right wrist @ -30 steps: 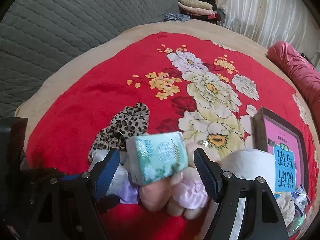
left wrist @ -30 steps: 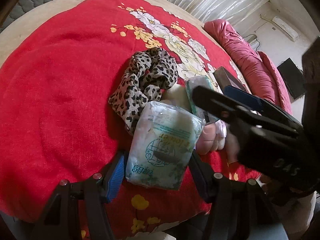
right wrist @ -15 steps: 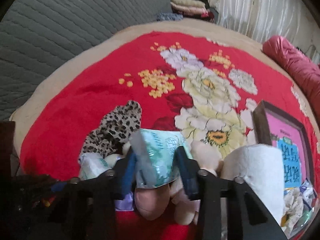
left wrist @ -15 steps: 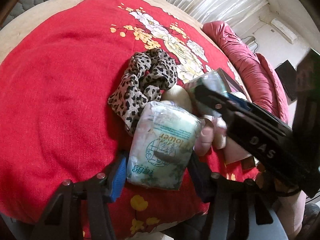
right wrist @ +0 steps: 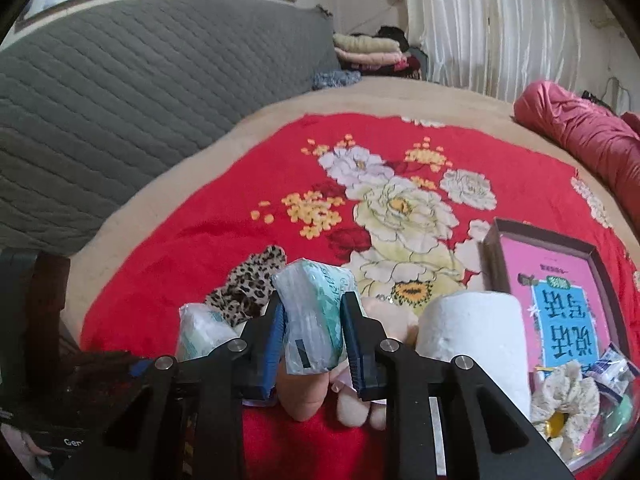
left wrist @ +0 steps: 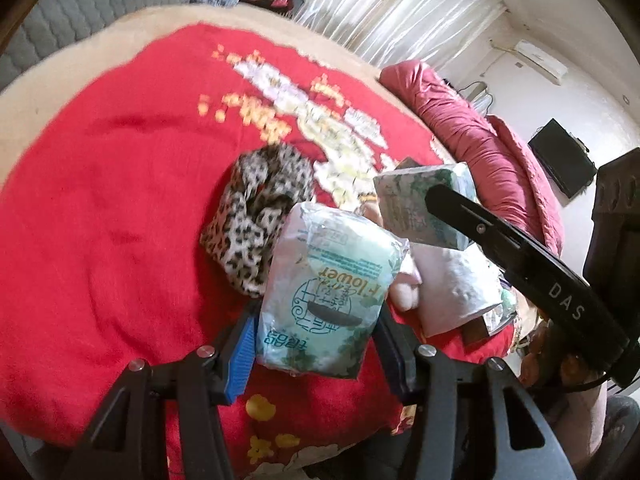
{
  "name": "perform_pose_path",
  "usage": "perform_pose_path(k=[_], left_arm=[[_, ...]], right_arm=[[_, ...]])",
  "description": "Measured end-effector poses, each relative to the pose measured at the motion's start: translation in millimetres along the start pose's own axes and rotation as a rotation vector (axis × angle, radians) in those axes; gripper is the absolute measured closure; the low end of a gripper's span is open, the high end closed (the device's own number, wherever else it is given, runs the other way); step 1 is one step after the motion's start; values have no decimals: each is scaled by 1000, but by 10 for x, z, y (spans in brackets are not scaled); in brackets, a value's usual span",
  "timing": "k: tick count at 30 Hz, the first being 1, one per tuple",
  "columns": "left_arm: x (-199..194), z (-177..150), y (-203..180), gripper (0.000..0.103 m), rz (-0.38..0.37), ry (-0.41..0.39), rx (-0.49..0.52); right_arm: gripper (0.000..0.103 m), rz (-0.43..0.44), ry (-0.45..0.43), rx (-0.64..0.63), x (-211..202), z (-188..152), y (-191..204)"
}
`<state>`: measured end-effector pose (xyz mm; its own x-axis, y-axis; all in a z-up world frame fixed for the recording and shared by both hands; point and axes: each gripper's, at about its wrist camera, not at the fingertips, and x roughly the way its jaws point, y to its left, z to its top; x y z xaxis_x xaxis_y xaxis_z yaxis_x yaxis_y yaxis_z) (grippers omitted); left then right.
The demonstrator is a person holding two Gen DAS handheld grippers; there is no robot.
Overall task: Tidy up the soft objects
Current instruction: 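Carry the wipes pack and tissue packet over the pink tray with both tools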
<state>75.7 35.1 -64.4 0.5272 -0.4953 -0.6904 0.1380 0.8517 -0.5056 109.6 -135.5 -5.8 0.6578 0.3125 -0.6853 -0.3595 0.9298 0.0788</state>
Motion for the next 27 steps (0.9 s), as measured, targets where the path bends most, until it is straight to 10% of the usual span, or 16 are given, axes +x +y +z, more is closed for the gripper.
perform_pose_path(k=[27], left_arm=[[-166,-174,-1072,49,52,-63,227]], right_arm=[[75,-82,-206,95,-1124,-154,-599]])
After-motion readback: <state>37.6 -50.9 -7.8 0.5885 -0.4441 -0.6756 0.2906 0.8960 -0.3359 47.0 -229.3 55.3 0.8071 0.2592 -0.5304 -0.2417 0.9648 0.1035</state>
